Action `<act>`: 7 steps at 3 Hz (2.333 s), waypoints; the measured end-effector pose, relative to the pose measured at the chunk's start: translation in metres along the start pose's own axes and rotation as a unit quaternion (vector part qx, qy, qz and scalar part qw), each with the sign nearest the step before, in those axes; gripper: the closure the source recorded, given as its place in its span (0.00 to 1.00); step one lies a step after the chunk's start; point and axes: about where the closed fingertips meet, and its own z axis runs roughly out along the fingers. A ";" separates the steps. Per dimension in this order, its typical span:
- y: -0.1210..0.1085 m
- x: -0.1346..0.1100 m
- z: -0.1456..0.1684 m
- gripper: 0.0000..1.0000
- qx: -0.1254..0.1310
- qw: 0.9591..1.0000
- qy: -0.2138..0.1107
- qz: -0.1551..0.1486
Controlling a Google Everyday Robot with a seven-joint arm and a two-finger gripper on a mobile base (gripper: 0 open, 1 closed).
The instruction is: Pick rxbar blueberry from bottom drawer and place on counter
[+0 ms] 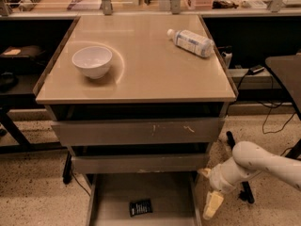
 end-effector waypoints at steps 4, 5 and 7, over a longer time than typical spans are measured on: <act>-0.011 0.033 0.162 0.00 0.059 0.995 -0.056 -0.057; -0.014 0.032 0.163 0.00 0.065 0.995 -0.057 -0.057; -0.015 0.034 0.197 0.00 0.035 0.993 -0.097 -0.061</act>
Offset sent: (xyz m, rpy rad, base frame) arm -0.0377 0.0436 -0.1856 0.0749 -0.0149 0.0540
